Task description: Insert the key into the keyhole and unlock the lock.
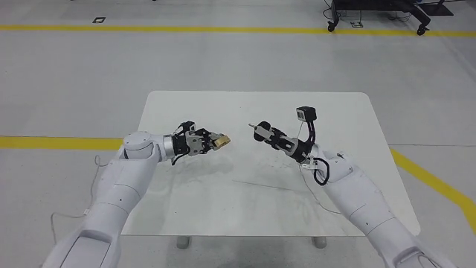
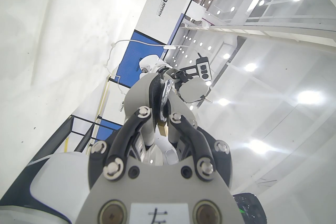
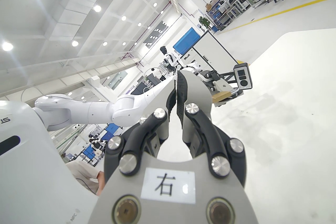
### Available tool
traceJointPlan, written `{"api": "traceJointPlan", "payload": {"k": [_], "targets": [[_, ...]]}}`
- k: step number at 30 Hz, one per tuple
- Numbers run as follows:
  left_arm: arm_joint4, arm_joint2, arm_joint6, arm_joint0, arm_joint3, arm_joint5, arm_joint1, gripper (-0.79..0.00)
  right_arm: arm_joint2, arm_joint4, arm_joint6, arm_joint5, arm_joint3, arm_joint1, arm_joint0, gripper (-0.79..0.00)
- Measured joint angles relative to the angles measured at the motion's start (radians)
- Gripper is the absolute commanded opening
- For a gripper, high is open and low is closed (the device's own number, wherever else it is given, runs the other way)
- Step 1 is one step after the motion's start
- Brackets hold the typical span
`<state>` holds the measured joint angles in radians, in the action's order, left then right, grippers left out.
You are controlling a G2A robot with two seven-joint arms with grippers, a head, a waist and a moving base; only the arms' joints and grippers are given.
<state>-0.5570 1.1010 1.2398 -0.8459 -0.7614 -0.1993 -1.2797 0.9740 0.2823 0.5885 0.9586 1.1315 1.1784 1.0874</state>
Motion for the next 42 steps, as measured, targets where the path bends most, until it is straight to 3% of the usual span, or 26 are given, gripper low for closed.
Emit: {"api": "traceJointPlan", "payload": {"k": [9,13,24,28,42], "targets": [[-0.025,0.013,0.003,-0.014,0.006,-0.020,-0.003,-0.785,0.004,-0.013,-0.007,-0.011,0.007,-0.001,-0.002,-0.785],[-0.177,0.026,-0.003,-0.024,0.046,-0.078,-0.017,-0.785,0.032,-0.165,-0.085,-0.065,0.106,-0.006,0.030,-0.785],[-0.303,-0.082,-0.200,0.055,0.110,0.197,-0.120,-0.785,0.183,-0.461,-0.161,-0.419,0.459,-0.050,0.246,-0.785],[-0.317,-0.122,-0.211,0.083,0.149,0.235,-0.152,-0.785,0.232,-0.516,-0.174,-0.516,0.586,-0.062,0.330,-0.785],[-0.317,-0.126,-0.212,0.089,0.161,0.239,-0.156,-0.785,0.243,-0.516,-0.183,-0.535,0.612,-0.063,0.349,-0.785]]}}
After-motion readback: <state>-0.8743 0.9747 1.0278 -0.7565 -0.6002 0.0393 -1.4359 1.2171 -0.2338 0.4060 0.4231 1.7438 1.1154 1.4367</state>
